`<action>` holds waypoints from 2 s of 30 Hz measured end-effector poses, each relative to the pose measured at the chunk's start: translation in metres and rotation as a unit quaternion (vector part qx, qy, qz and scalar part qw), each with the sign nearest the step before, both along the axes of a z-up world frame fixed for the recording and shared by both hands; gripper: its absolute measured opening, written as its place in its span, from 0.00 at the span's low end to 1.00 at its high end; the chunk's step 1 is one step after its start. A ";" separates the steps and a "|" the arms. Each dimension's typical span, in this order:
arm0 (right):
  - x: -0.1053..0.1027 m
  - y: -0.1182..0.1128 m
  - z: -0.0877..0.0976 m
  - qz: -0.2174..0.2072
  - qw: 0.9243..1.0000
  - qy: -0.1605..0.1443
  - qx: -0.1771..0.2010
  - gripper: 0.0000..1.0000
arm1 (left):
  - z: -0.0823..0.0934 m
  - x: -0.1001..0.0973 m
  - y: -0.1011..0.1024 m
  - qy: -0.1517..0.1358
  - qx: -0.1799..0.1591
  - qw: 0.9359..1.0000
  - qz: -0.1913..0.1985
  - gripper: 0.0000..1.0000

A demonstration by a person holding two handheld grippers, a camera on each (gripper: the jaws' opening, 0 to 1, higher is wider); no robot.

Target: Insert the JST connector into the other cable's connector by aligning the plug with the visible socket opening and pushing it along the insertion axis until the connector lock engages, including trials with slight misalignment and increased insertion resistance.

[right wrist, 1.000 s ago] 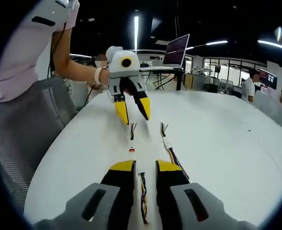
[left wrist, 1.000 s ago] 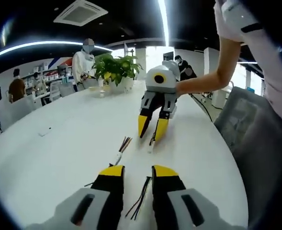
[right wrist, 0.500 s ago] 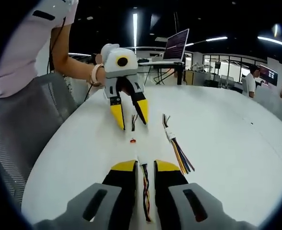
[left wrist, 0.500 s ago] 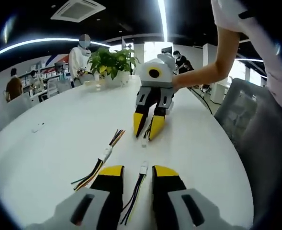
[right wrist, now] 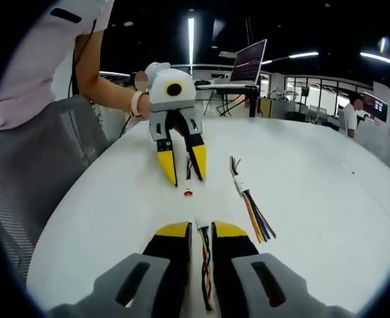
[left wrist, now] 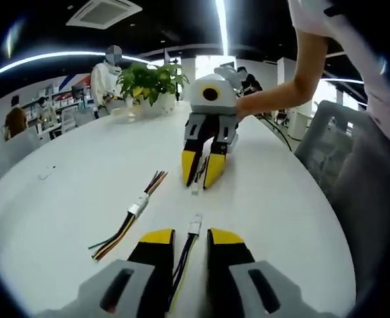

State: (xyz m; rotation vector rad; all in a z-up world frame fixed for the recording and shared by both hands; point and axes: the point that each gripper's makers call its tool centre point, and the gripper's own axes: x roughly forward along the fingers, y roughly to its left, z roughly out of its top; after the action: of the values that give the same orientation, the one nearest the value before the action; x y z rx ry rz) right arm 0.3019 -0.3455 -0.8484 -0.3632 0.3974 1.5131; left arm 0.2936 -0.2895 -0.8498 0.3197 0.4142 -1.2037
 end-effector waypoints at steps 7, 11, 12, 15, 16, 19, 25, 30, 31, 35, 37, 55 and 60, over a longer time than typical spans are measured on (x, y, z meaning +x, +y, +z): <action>-0.001 -0.001 0.002 -0.005 1.000 -0.005 0.003 0.05 | 0.003 -0.003 -0.006 -0.010 -0.007 1.000 -0.005 0.14; -0.001 0.000 0.002 -0.004 1.000 -0.008 0.000 0.04 | 0.006 -0.008 -0.011 -0.023 -0.007 1.000 -0.019 0.09; -0.001 0.000 0.002 -0.005 1.000 -0.008 0.000 0.04 | 0.006 -0.008 -0.011 -0.022 -0.008 1.000 -0.019 0.08; -0.001 0.001 0.002 -0.009 1.000 -0.005 0.000 0.04 | 0.006 -0.008 -0.011 -0.020 -0.013 1.000 -0.018 0.06; -0.001 0.001 0.002 -0.010 1.000 -0.003 0.001 0.04 | 0.006 -0.009 -0.011 -0.019 -0.015 1.000 -0.018 0.05; -0.001 0.001 0.002 -0.011 1.000 -0.003 0.001 0.04 | 0.006 -0.012 -0.012 -0.017 -0.017 0.999 -0.023 0.02; -0.001 0.002 0.000 -0.018 1.000 0.006 0.001 0.03 | 0.007 -0.013 -0.013 -0.002 -0.029 0.999 -0.020 0.00; -0.004 0.009 -0.001 -0.012 1.000 -0.001 -0.010 0.03 | 0.007 -0.012 -0.013 0.005 -0.025 1.000 -0.012 0.00; -0.003 0.010 -0.001 -0.011 1.000 0.000 -0.011 0.03 | 0.007 -0.012 -0.012 0.000 -0.018 1.000 -0.013 0.00; -0.001 0.014 -0.002 -0.011 1.000 0.005 -0.013 0.03 | 0.008 -0.012 -0.008 -0.008 -0.003 1.000 -0.017 0.00; -0.002 0.016 -0.003 -0.010 1.000 -0.004 -0.020 0.03 | 0.007 -0.011 -0.006 -0.009 -0.003 1.000 -0.020 0.00; -0.007 0.027 0.003 0.002 1.000 -0.004 -0.002 0.02 | 0.010 -0.008 -0.005 -0.022 0.011 0.999 -0.035 0.00; -0.007 0.032 0.006 0.004 1.000 -0.006 0.003 0.02 | 0.011 -0.005 -0.005 -0.020 0.008 0.999 -0.032 0.00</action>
State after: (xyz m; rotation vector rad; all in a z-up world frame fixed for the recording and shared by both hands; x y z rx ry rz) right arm 0.2946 -0.3134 -0.8421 -0.3702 0.3824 1.5180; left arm 0.2885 -0.2942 -0.8390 0.3723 0.3816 -1.2549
